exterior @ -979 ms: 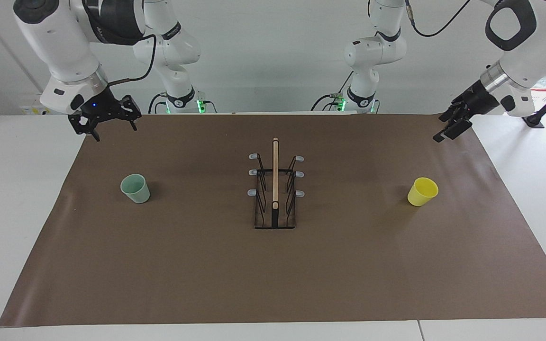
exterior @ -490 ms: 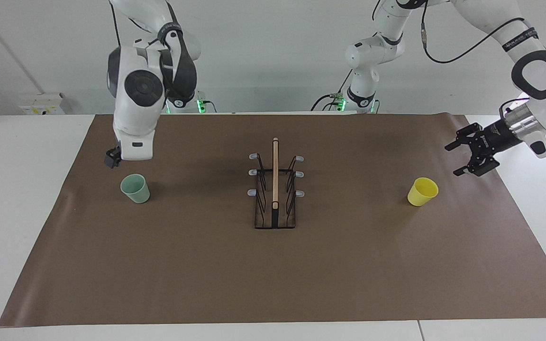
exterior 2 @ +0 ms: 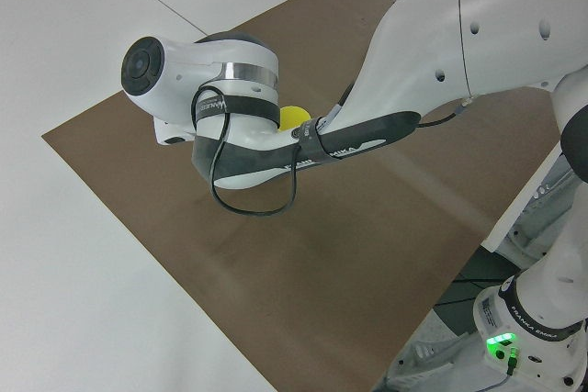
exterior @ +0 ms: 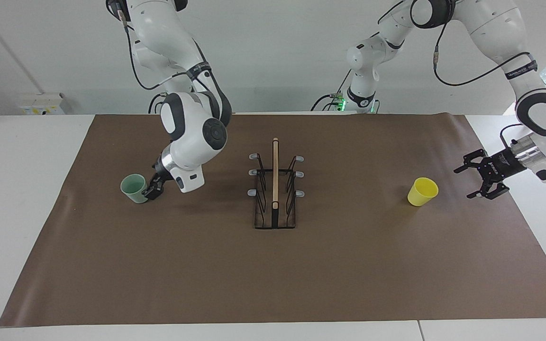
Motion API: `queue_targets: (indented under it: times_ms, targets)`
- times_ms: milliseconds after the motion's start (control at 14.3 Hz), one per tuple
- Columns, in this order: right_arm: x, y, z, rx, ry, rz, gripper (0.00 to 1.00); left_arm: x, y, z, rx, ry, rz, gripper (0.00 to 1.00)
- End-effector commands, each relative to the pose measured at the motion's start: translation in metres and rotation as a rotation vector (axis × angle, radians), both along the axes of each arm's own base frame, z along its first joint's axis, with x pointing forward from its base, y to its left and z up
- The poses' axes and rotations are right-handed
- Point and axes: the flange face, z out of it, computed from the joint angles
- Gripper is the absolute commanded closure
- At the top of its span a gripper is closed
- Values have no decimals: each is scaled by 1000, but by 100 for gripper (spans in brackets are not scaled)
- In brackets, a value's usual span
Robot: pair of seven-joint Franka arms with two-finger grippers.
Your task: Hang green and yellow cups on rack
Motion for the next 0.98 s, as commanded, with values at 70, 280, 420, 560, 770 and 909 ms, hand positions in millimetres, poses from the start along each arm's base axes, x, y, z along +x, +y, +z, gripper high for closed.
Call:
queue_targets:
  times_ms: [70,280,420,560,770,909]
  targets:
    - [-21,5,-25,37,16,122,0,-30,-19,-34,-47,-4,101,0]
    - [-35,6,-54,98,47,234,0,-50,-33,-50,-127,9,176,0]
    - [-45,3,-69,72,64,280,0,-66,-40,-63,-170,-49,220,0]
    - [-48,-3,-71,30,57,328,2,-71,-50,-71,-181,-63,240,0]
    - [-46,-28,-77,-30,67,345,3,-76,-70,-83,-179,-76,275,0]
    - [-49,-31,-84,-52,67,351,2,-75,-75,-84,-220,-96,331,0]
